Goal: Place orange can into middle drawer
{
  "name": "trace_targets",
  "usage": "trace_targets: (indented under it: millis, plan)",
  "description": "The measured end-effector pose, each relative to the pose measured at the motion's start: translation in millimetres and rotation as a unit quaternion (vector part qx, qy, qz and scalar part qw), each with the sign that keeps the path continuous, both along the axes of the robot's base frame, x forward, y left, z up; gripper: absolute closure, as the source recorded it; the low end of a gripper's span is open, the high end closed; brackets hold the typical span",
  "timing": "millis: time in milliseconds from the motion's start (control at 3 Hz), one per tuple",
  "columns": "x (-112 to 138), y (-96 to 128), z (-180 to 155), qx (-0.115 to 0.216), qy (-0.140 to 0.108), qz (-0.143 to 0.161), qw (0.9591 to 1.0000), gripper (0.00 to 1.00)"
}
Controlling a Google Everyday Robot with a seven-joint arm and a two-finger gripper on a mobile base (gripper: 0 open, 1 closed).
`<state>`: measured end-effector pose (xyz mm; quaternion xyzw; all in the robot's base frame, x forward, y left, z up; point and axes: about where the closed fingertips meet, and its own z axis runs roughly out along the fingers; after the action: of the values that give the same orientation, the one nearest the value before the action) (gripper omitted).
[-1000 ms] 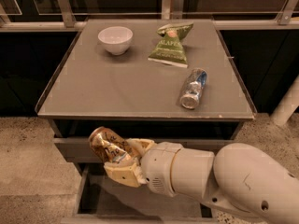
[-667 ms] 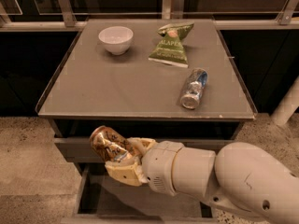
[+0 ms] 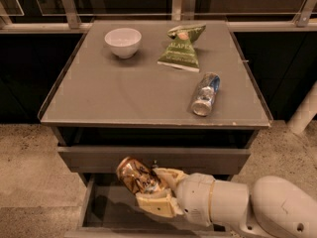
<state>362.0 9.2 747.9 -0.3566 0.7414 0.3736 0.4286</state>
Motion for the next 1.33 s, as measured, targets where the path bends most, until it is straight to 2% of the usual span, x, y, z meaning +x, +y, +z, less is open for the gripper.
trace_targets:
  millis: [333,667,1000,1333]
  plan:
    - [-12,-12,-35,0.037,0.013,0.006,0.9992,1.00]
    - [-22,-16,-75,0.063,0.042,-0.012,0.9971,1.00]
    - [-21,-18,-117,0.077,0.078,-0.042,0.9931,1.00]
    - [-13,-25,-157,0.082,0.113,-0.083,0.9866,1.00]
